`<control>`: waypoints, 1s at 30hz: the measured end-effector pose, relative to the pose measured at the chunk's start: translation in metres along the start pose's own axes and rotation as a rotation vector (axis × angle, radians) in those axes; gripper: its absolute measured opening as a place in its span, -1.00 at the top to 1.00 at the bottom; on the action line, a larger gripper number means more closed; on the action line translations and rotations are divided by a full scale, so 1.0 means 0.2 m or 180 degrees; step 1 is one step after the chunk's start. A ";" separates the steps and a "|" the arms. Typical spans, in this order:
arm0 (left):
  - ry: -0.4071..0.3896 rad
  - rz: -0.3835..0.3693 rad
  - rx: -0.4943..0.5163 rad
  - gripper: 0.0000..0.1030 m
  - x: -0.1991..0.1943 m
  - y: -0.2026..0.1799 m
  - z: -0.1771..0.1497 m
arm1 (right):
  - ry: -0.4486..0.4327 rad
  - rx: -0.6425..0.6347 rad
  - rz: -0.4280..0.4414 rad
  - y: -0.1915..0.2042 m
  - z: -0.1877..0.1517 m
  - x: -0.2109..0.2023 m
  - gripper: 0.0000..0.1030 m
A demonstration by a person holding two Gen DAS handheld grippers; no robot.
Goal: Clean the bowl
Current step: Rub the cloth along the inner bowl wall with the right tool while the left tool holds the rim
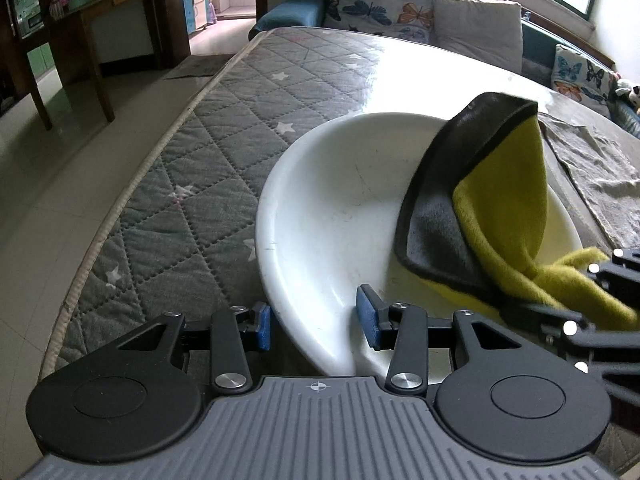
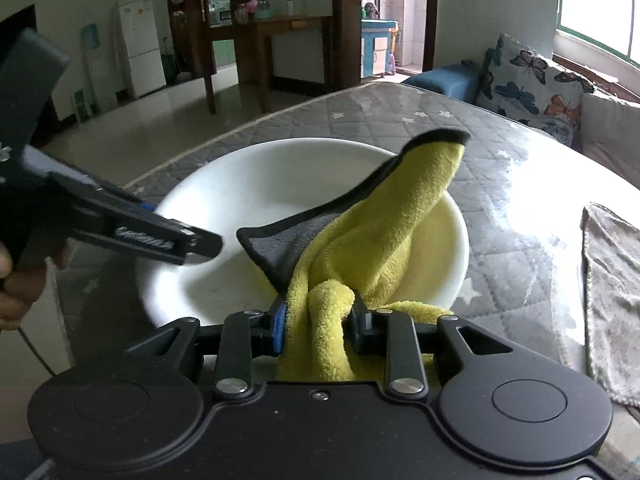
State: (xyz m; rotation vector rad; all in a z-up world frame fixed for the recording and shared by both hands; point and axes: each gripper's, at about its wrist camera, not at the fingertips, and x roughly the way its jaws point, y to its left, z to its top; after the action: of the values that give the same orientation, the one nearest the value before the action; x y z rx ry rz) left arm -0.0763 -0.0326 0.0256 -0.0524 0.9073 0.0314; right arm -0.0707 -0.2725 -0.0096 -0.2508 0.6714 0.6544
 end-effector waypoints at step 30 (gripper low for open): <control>-0.0021 -0.0020 0.0028 0.12 -0.02 0.00 -0.02 | -0.0066 -0.0087 -0.0034 -0.06 0.06 -0.08 0.41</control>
State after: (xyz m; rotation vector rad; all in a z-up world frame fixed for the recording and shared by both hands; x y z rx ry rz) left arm -0.0812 -0.0330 0.0264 -0.0469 0.9007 0.0218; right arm -0.0674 -0.2841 0.0109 -0.2724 0.6413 0.6555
